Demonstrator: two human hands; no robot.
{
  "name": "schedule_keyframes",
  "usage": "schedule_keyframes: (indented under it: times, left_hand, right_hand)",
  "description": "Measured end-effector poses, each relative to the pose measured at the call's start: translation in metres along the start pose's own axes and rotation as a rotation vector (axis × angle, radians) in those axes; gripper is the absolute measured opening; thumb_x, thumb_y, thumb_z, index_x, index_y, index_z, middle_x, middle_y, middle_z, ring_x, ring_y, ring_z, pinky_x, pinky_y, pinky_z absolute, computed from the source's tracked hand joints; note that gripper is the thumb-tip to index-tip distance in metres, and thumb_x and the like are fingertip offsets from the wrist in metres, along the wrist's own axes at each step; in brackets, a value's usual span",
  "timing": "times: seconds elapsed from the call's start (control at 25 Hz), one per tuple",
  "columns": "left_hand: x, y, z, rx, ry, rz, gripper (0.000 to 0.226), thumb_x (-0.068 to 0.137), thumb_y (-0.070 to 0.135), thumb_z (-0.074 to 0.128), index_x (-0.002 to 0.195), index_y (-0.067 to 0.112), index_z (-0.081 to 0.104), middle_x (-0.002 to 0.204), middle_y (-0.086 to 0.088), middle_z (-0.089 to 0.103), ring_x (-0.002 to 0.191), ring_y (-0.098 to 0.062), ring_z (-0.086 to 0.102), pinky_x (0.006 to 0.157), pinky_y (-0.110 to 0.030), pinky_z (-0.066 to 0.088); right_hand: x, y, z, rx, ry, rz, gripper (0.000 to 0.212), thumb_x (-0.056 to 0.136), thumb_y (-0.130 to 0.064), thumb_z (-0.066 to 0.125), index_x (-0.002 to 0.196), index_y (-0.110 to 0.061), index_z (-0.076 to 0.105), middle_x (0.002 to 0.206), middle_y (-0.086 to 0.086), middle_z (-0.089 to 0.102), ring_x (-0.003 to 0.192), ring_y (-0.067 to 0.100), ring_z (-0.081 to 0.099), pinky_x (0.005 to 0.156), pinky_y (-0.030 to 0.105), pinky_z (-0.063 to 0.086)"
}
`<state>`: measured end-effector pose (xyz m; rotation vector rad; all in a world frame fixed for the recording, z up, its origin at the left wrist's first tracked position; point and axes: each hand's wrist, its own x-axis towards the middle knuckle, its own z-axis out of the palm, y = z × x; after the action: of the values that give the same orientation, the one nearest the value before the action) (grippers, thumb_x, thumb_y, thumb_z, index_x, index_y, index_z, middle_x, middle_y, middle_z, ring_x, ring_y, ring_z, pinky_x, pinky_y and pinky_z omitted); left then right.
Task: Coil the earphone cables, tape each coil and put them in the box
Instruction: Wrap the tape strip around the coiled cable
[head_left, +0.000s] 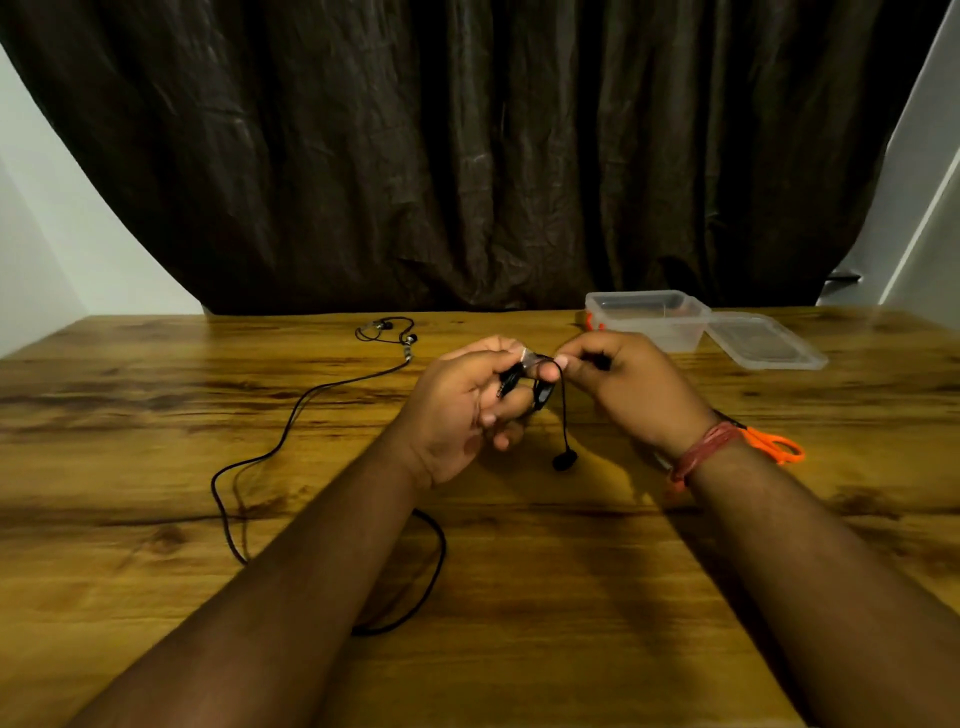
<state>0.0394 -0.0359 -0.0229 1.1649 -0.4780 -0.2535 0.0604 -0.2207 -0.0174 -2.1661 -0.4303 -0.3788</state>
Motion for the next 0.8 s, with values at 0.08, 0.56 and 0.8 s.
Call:
schedule_keyframes:
  times: [0.08,0.56,0.8]
  left_hand:
    - [0.000,0.003,-0.001,-0.069,0.027,0.031,0.016,0.097,0.014,0.039,0.090,0.010,0.052,0.091,-0.010,0.063,0.041,-0.005,0.033,0.040,-0.020,0.033]
    - [0.001,0.003,-0.003,-0.044,0.061,0.030,0.020,0.100,0.019,0.040,0.091,0.011,0.055,0.070,0.000,0.053,0.044,-0.005,0.032,0.042,-0.023,0.039]
    - [0.001,0.003,-0.005,-0.100,-0.001,0.005,0.017,0.098,0.020,0.042,0.087,0.014,0.053,0.081,-0.003,0.046,0.045,-0.005,0.031,0.042,-0.022,0.037]
  right_hand:
    - [-0.002,0.000,0.006,0.061,-0.078,0.036,0.013,0.095,-0.021,0.059,0.090,-0.020,0.071,0.066,-0.019,0.063,0.062,-0.006,0.053,0.062,0.015,0.039]
    - [-0.008,-0.014,0.011,0.422,-0.127,-0.042,0.031,0.097,-0.016,0.052,0.128,-0.018,0.057,0.123,-0.004,0.064,0.115,0.002,0.059,0.098,0.019,0.046]
    - [-0.011,-0.021,0.019,0.471,-0.034,-0.044,0.020,0.093,-0.001,0.056,0.109,-0.009,0.064,0.095,0.013,0.070,0.090,0.013,0.066,0.084,0.029,0.055]
